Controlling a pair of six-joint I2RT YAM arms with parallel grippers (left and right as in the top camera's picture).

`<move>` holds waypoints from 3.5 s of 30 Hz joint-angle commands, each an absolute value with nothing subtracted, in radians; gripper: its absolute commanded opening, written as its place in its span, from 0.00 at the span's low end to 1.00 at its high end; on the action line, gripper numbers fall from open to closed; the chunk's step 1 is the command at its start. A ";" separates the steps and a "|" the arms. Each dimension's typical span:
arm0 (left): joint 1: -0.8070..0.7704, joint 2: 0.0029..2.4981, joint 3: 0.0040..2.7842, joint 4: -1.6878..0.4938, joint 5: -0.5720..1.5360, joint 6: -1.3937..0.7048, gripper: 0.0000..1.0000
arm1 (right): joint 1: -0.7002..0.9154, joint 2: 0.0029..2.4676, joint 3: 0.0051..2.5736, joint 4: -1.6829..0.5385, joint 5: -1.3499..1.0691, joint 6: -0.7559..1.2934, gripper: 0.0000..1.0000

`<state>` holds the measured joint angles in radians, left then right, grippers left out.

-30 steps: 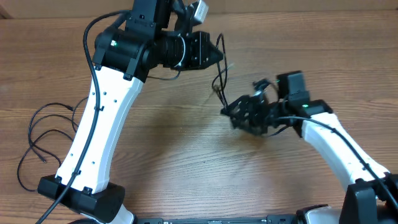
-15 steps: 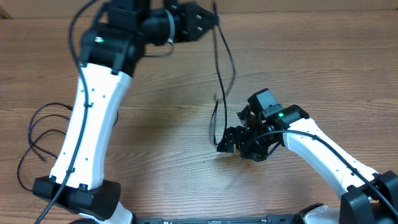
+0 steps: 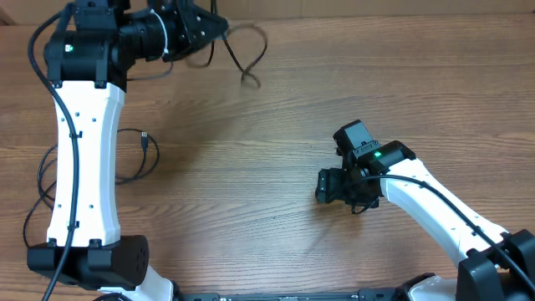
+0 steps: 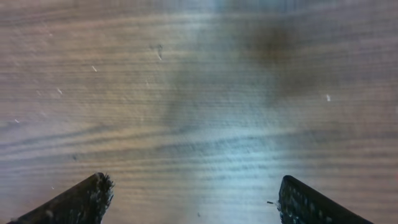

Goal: Untangle cables

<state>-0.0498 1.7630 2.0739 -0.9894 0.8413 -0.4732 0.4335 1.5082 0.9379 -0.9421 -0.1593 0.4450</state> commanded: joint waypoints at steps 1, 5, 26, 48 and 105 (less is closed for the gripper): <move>-0.093 1.756 2.084 -1.034 0.831 -0.308 0.04 | 0.437 1.494 0.956 -0.918 -0.176 0.463 0.85; -0.126 1.756 2.084 -1.145 0.525 -0.265 0.04 | 0.437 1.494 0.956 -0.918 -0.176 0.501 0.85; 0.270 1.625 2.084 -1.505 -0.599 -0.700 0.04 | 0.286 1.494 0.956 -1.023 -0.176 0.550 0.87; 0.580 1.536 2.083 -1.358 -0.193 -0.653 0.04 | 0.286 1.494 0.956 -1.016 -0.177 0.550 0.88; 0.567 1.872 2.082 -1.351 0.615 0.028 0.76 | 0.286 1.494 0.956 -1.024 -0.188 0.550 0.88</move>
